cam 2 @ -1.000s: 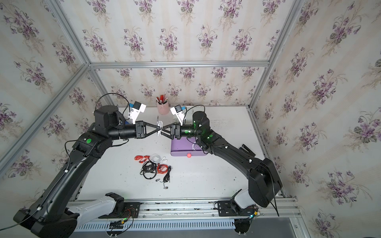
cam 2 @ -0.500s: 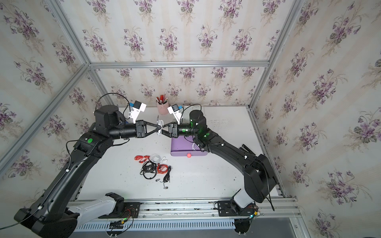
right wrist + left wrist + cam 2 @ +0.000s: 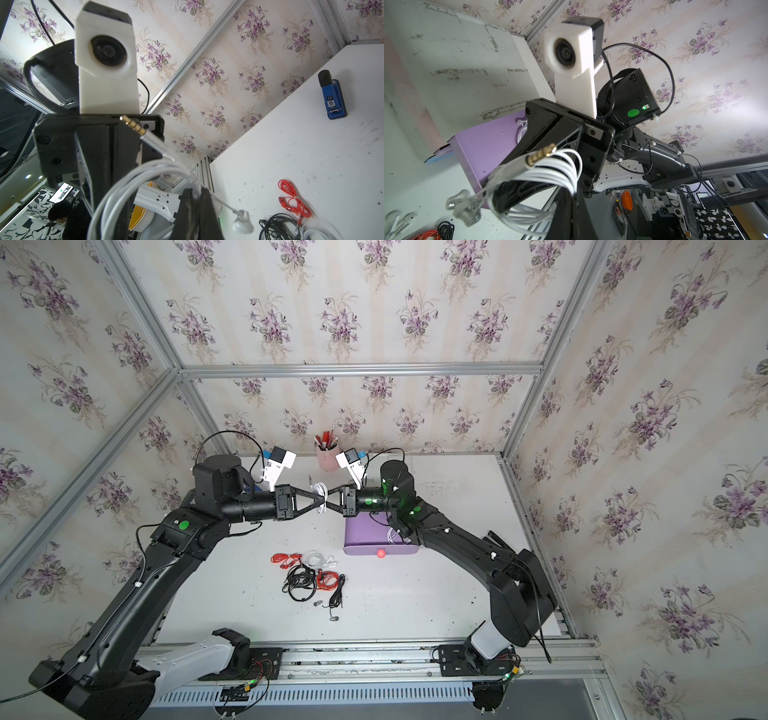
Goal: Place the wired earphones into the drawer by color
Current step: Pick up the wired earphones from the center of the board, then place the wired earphones in the drawer.
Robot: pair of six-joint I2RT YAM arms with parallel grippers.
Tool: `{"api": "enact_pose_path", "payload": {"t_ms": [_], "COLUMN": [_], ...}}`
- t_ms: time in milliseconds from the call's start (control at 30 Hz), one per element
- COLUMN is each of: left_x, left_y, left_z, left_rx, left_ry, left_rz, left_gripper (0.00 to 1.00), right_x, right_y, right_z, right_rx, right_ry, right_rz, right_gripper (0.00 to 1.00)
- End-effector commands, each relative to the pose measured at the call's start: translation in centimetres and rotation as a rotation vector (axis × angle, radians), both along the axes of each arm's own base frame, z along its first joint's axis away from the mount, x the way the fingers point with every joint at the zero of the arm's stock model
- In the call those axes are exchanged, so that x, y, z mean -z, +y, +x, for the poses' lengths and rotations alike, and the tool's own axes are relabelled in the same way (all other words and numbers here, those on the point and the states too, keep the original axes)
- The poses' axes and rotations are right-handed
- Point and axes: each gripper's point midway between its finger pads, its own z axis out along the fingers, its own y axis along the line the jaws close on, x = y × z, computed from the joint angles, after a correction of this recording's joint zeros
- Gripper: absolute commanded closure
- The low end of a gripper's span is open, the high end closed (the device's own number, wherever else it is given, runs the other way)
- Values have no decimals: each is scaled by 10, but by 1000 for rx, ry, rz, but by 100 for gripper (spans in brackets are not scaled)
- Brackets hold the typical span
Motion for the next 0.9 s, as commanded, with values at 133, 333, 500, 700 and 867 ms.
{"api": "enact_pose_path", "payload": {"t_ms": [133, 333, 500, 700, 867], "left_x": [-9, -8, -11, -15, 2], "left_y": [-1, 5, 10, 34, 52], "left_z": [0, 3, 4, 2, 6], "left_rx": [3, -34, -51, -128, -204], "left_ry": [-47, -51, -66, -109, -122], "left_rz": [-22, 0, 18, 89, 183], "left_gripper": [72, 31, 24, 7, 2], "right_x": [-3, 0, 9, 48, 72], "right_y": [-2, -9, -25, -79, -129], "right_z": [2, 7, 20, 37, 38], "right_rx": [28, 80, 170, 417, 578], "right_ry": [-24, -27, 0, -15, -35], "right_rz": [-8, -59, -152, -512, -747], "right_gripper": [100, 100, 100, 100, 100]}}
